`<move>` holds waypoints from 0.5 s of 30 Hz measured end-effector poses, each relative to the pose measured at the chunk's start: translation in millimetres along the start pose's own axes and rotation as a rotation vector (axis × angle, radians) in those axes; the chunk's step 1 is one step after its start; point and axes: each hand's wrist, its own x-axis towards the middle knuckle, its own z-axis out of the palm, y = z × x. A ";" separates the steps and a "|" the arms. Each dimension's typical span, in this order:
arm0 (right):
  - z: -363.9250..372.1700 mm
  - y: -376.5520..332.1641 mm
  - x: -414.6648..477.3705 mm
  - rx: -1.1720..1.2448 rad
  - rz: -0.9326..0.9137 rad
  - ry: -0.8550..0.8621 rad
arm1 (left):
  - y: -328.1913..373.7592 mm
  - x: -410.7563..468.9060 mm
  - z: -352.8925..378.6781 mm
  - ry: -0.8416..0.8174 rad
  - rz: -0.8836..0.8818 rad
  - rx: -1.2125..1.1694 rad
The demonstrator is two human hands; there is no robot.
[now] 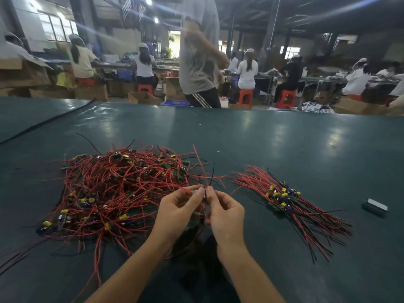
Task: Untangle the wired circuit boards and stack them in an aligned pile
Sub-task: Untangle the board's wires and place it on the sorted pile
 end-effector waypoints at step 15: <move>-2.6 1.0 4.6 0.115 0.206 0.077 | 0.3 -1.8 -3.0 0.033 0.090 0.037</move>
